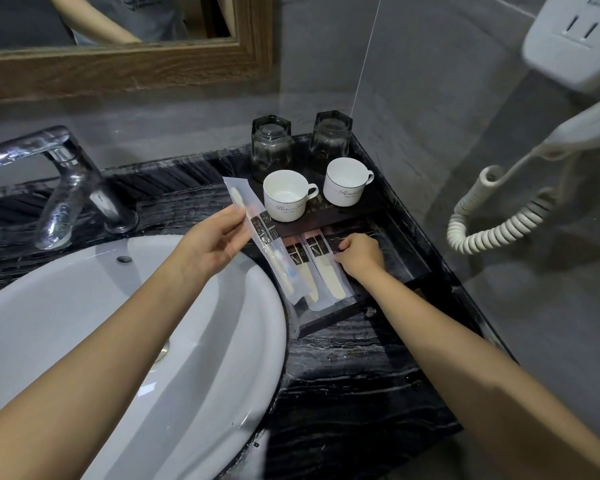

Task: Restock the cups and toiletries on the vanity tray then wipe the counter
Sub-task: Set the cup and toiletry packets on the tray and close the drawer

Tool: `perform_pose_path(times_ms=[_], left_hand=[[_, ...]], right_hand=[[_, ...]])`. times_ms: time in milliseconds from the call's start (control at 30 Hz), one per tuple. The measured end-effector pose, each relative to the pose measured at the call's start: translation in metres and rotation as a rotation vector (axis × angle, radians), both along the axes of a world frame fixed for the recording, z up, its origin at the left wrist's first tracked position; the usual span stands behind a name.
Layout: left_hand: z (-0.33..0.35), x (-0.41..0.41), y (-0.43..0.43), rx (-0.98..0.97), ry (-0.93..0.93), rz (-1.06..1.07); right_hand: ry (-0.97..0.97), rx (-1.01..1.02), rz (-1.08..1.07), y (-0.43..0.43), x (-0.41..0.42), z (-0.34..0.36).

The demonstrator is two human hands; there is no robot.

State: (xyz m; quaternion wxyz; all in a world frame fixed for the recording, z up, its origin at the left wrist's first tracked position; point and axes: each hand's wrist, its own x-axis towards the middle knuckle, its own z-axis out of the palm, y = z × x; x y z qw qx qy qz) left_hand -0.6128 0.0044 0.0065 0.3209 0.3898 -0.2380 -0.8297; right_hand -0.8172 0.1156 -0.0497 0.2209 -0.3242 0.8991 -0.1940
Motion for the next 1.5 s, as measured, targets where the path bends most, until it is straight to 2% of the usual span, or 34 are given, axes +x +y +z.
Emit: perform_pose_path(times_ms=[100, 233, 400, 467, 533, 633, 667, 767, 933, 1100, 1233, 1367, 1500], left_hand=[[-0.001, -0.001, -0.002, 0.010, 0.007, 0.001], [-0.001, -0.004, -0.001, 0.002, 0.024, -0.013], [-0.001, -0.010, 0.001, 0.007, 0.047, -0.046], [0.000, -0.013, 0.003, -0.004, 0.044, -0.075], [0.001, -0.016, 0.005, -0.029, 0.044, -0.103], [0.004, -0.025, 0.011, -0.077, 0.041, -0.158], [0.006, -0.030, 0.014, -0.086, 0.046, -0.174], [0.012, -0.046, 0.024, -0.098, 0.063, -0.206], [0.022, -0.067, 0.030, -0.192, -0.018, -0.229], [0.024, -0.080, 0.031, -0.269, -0.142, -0.231], [0.020, -0.084, 0.029, -0.189, -0.128, -0.178], [0.017, -0.089, 0.029, -0.095, -0.115, -0.142], [0.018, -0.096, 0.030, -0.041, -0.083, -0.120]], right_hand=[[0.131, 0.064, 0.254, 0.006, 0.001, 0.000], [0.092, 0.162, 0.580, 0.010, 0.002, 0.000], [-0.009, 0.189, 0.601, 0.013, -0.003, -0.001], [-0.020, 0.138, 0.633, 0.015, -0.004, 0.006], [-0.111, -0.004, 0.573, 0.018, -0.003, 0.023], [-0.450, -0.149, 0.416, 0.025, 0.003, 0.057], [-0.502, -0.156, 0.414, 0.027, 0.007, 0.067], [-0.506, -0.201, 0.414, 0.038, 0.021, 0.085], [-0.539, -0.325, 0.212, 0.052, 0.019, 0.090], [-0.578, -0.313, 0.120, 0.065, 0.013, 0.085], [-0.561, -0.409, 0.044, 0.076, 0.009, 0.077], [-0.457, -0.526, -0.056, 0.085, 0.004, 0.073], [-0.481, -0.565, -0.152, 0.087, -0.001, 0.076]])
